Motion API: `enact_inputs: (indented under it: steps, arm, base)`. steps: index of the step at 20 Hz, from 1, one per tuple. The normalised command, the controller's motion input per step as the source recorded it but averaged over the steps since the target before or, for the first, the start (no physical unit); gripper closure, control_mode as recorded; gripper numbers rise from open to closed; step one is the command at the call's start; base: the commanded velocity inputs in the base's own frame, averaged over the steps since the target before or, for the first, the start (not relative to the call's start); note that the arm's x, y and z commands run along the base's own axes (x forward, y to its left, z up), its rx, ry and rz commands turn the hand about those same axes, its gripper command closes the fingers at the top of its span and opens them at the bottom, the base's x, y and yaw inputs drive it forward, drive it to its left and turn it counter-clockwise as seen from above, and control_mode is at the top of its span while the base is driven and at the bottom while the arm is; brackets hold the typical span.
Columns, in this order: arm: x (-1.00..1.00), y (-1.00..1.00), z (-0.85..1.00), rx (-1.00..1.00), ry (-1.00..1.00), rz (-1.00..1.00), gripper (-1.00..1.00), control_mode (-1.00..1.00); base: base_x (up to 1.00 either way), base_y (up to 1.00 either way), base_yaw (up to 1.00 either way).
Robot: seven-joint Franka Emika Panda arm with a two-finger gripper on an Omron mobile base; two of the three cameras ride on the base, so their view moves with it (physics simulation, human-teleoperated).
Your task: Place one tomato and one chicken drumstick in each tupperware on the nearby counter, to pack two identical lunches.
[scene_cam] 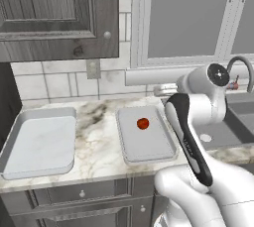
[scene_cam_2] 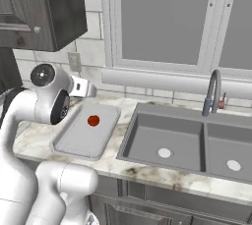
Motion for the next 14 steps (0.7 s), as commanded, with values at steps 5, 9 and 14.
enact_inputs:
  steps: [5,9,14]
  arm:
    - [-0.73,0.0,0.59,-0.05,-0.18,0.04,-1.0,-1.0]
    - [-0.98,0.0,0.13,-0.05,-0.12,0.0,-1.0,-1.0]
    - [0.0,0.0,0.0,0.0,0.0,0.0,-1.0,1.0]
  base:
    - [0.0,0.0,0.0]
    - [0.0,0.0,0.0]
    - [-1.0,0.0,0.0]
